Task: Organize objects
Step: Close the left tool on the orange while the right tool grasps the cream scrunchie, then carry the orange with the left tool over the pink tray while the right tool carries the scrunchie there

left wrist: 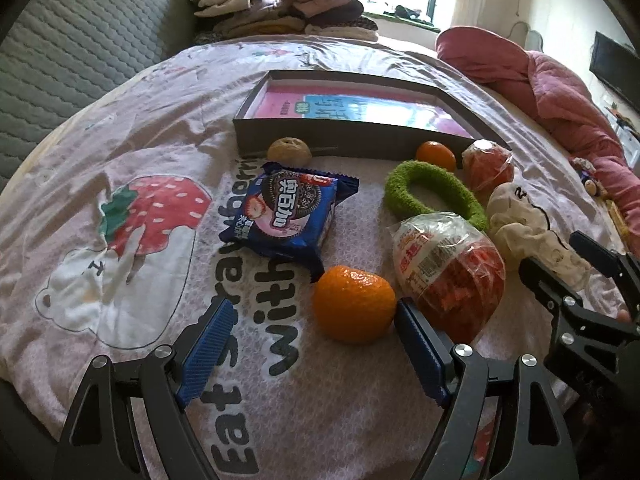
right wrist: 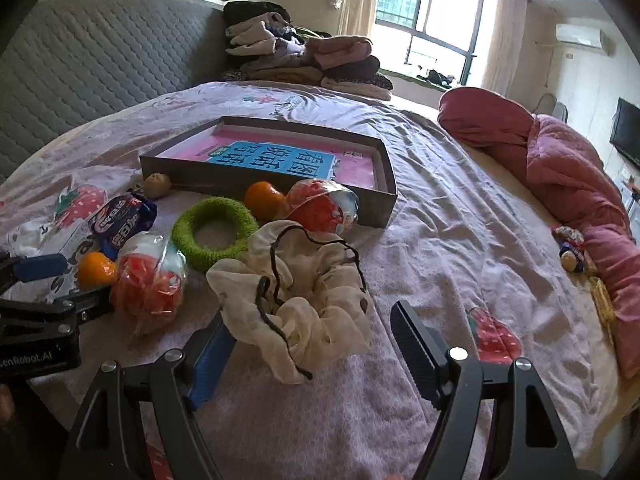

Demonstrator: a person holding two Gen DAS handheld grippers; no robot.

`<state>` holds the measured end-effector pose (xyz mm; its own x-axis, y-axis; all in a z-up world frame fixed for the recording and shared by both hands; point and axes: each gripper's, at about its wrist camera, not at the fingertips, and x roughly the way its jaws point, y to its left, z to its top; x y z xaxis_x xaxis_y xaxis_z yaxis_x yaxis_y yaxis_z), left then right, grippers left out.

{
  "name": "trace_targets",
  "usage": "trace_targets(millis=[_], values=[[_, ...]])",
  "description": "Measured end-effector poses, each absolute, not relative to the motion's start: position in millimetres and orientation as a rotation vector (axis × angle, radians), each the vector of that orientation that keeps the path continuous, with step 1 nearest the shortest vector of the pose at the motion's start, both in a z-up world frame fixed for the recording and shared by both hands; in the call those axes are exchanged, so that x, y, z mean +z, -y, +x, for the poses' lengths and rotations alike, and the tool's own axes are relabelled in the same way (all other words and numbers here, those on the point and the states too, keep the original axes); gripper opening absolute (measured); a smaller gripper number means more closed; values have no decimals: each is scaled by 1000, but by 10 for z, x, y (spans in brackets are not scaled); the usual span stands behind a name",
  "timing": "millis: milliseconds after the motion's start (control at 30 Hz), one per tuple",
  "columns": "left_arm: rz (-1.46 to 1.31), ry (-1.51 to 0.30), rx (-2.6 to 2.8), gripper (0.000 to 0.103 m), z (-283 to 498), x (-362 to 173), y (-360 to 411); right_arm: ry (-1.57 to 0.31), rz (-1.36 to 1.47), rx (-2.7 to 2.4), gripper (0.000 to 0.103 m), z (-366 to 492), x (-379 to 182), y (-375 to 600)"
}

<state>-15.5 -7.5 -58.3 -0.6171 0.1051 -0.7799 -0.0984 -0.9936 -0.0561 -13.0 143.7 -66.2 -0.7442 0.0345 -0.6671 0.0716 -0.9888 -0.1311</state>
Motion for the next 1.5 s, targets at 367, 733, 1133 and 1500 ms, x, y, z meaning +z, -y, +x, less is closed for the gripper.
trace_targets(millis=[367, 733, 1133, 1500], values=[[-1272, 38, 2632, 44, -205, -651, 18, -111, 1199, -2849, 34, -215, -759, -1545], [-1190, 59, 2606, 40, -83, -508, 26, 71, 1105, -2795, 21, -92, -618, -1648], [-1082, 10, 2687, 40, -10, -217, 75, 156, 986, -2777, 20, -8, -376, -1642], [-1041, 5, 2698, 40, -266, -23, 21, 137, 944, -2768, 20, -138, -239, -1591]])
